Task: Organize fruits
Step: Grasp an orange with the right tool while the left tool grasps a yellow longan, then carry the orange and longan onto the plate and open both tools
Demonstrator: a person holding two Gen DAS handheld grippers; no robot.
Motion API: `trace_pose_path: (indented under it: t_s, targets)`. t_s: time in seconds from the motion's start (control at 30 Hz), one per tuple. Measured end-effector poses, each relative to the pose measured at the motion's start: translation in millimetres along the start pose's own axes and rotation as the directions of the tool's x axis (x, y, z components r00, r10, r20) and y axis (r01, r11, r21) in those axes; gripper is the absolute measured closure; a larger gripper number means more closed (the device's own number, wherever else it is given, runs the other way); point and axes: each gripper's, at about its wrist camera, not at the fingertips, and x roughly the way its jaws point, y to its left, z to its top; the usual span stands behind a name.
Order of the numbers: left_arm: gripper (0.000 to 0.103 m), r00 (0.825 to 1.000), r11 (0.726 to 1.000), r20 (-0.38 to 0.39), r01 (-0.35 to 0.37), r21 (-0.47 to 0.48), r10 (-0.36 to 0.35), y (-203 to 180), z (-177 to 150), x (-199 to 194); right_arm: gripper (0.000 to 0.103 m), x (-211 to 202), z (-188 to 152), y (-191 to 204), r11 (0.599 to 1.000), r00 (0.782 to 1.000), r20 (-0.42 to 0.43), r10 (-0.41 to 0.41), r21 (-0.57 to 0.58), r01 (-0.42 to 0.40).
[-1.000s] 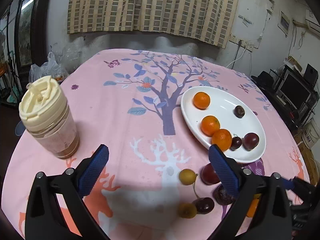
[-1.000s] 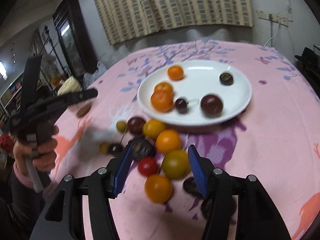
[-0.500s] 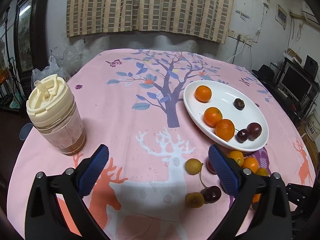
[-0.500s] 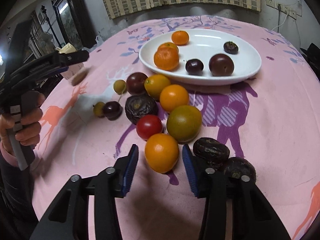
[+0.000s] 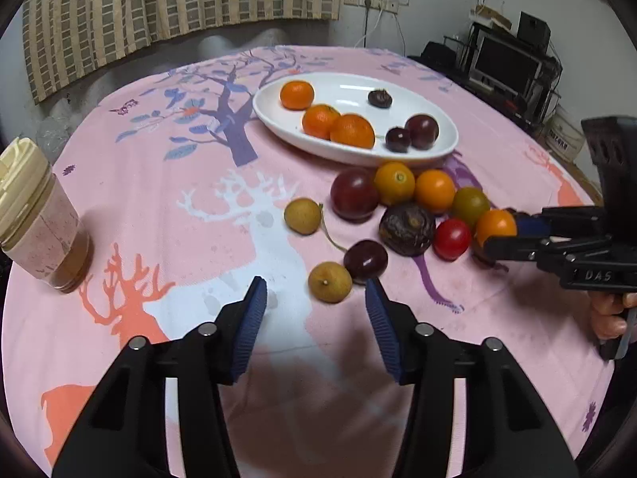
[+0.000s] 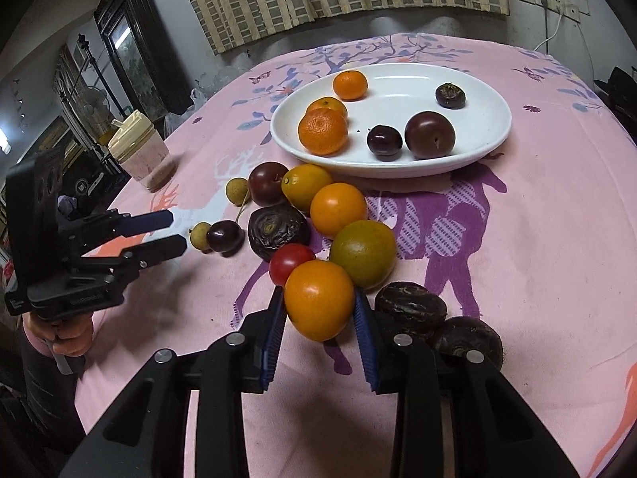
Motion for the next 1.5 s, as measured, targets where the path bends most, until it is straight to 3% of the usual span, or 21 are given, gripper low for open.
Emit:
trace_pose_path:
  t_s: [0.17,0.43,0.47,0.53,0.73,0.93,1.03,1.2,1.3,1.43,1.47,1.5]
  targets:
    - [0.062,0.999,0.999,-0.015,-0.044,0.033,0.044,-8,-4,10,0.069,0,0,-2,1.000,1.000,0.000,0.000,0.012,0.000]
    - [0.066,0.997,0.995,-0.030,-0.070,0.070,0.072,-15,4,26,0.068,-1,0,-1,1.000,1.000,0.000,-0.012,0.009,0.012]
    - [0.073,0.997,0.995,-0.041,-0.065,0.075,0.068,-16,4,29,0.068,-1,0,-1,1.000,1.000,0.001,-0.012,0.009,0.012]
    - [0.076,0.997,0.994,-0.039,-0.060,0.087,0.064,-19,4,30,0.068,-2,0,-2,1.000,1.000,0.003,-0.013,0.010,0.013]
    - [0.077,0.998,0.996,-0.038,-0.052,0.073,0.055,-17,1,28,0.069,-2,0,-3,1.000,1.000,0.008,-0.014,0.010,0.013]
    - [0.077,1.000,0.999,0.018,0.023,-0.026,-0.022,-11,6,10,0.069,-9,2,-3,1.000,0.999,0.045,0.023,0.008,-0.023]
    - [0.077,0.993,0.995,0.084,0.083,-0.059,-0.078,-14,23,-3,0.069,-20,12,-7,0.999,0.992,0.125,0.025,0.027,-0.029]
    - [0.077,0.985,0.990,0.156,0.093,-0.109,-0.076,-22,81,6,0.069,-28,57,-32,0.992,0.969,0.242,-0.053,0.126,0.023]
    - [0.077,0.986,0.988,0.155,0.089,-0.126,-0.069,-23,118,31,0.069,-16,86,-52,0.982,0.961,0.250,-0.122,0.170,0.080]
    - [0.077,0.992,0.985,0.115,0.074,-0.156,-0.057,-29,149,66,0.068,1,105,-74,0.974,0.959,0.242,-0.146,0.206,0.096]
    - [0.073,0.994,0.985,0.102,0.059,-0.159,-0.043,-32,153,72,0.068,4,107,-77,0.973,0.960,0.245,-0.138,0.213,0.086]
    - [0.056,0.995,0.986,0.094,0.040,-0.160,-0.025,-33,155,77,0.066,7,108,-80,0.972,0.959,0.247,-0.138,0.219,0.083]
